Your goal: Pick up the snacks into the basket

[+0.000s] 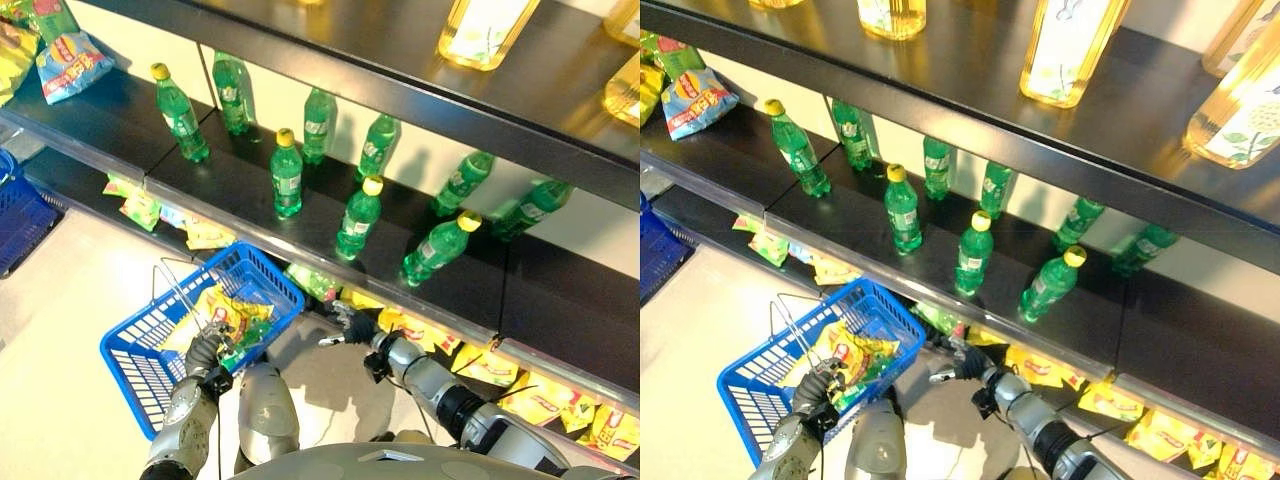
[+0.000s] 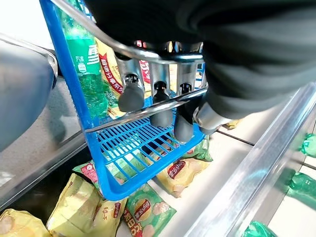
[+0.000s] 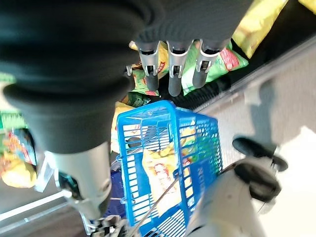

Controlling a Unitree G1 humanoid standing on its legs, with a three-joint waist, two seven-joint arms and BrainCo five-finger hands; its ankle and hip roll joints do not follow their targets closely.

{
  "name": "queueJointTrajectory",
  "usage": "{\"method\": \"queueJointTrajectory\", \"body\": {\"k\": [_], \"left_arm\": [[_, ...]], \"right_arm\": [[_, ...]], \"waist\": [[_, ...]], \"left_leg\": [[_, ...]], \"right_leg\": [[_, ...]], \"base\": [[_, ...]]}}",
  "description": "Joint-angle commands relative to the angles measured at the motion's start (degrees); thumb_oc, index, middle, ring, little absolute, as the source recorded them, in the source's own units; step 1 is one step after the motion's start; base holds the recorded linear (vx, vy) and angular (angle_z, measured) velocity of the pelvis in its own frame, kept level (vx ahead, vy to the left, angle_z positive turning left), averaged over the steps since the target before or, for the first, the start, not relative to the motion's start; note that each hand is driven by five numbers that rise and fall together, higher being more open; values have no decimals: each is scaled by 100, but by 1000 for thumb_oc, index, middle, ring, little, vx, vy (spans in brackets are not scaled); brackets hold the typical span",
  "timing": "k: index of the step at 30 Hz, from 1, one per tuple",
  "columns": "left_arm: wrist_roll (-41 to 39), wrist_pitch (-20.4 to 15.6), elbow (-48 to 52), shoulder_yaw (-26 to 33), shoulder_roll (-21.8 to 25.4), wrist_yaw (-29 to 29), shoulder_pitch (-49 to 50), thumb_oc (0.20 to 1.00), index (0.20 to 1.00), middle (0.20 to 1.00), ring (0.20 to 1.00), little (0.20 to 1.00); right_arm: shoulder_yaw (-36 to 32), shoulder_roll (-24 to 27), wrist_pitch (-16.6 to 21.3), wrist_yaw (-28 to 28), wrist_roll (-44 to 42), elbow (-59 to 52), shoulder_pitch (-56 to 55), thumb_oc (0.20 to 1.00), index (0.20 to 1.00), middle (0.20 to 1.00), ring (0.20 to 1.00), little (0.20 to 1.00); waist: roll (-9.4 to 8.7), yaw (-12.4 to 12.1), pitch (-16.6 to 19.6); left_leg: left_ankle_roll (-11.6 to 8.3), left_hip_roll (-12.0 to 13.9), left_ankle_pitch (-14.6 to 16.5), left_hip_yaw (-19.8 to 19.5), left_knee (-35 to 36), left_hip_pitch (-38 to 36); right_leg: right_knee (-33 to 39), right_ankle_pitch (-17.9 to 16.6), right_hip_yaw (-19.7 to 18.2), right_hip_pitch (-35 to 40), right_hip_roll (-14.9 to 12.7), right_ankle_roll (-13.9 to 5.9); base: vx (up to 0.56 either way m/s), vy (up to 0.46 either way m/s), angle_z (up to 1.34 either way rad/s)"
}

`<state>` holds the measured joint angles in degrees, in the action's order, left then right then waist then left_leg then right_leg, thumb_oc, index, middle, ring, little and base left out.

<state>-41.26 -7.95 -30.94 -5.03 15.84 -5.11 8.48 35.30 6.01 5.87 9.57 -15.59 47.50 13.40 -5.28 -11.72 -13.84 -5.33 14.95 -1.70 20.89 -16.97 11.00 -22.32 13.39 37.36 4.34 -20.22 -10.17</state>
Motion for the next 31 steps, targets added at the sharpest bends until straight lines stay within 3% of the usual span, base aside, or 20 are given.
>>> {"method": "queueJointTrajectory", "body": {"k": [1, 11, 14, 22, 31], "left_arm": [[438, -746, 600, 20, 100, 308, -463, 200, 200, 200, 200, 200], [790, -642, -734, 100, -244, 371, -513, 200, 200, 200, 200, 200], [883, -630, -1241, 178, -377, 352, -578, 200, 200, 200, 200, 200], [1011, -629, -1807, 199, -608, 404, -643, 200, 200, 200, 200, 200], [951, -638, -1975, 157, -766, 471, -651, 200, 200, 200, 200, 200]], "right_arm": [[-294, -96, 96, 57, -397, 278, 188, 1000, 1000, 1000, 1000, 1000], [-1062, 25, 110, -234, 115, 1804, -39, 1000, 1000, 1000, 1000, 1000], [-1595, 121, 112, -480, 291, 2324, -149, 1000, 1000, 1000, 1000, 1000], [-2711, 389, 190, -1087, 248, 3101, -526, 1000, 1000, 1000, 1000, 1000], [-3061, 540, 133, -1360, 403, 3418, -796, 1000, 1000, 1000, 1000, 1000]], "waist": [[180, -37, 274], [203, 282, 894], [250, 405, 1080], [344, 652, 1199], [401, 742, 1296]], "left_leg": [[11, -80, -24, -3, 455, -411], [-67, -457, -443, 305, 1722, -1076], [-63, -586, -529, 359, 2099, -1236], [-37, -654, -426, 333, 2157, -1332], [-44, -640, -399, 297, 2168, -1345]], "right_leg": [[524, -1364, -116, -284, -101, -206], [1888, -1876, -435, 29, 259, -288], [2228, -2032, -550, 70, 306, -331], [2371, -2077, -731, 106, 316, -346], [2452, -2056, -775, 126, 362, -331]], "base": [[31, 14, -11], [45, 27, -22], [51, 32, -29], [47, 8, -14], [30, -10, -3]]}}
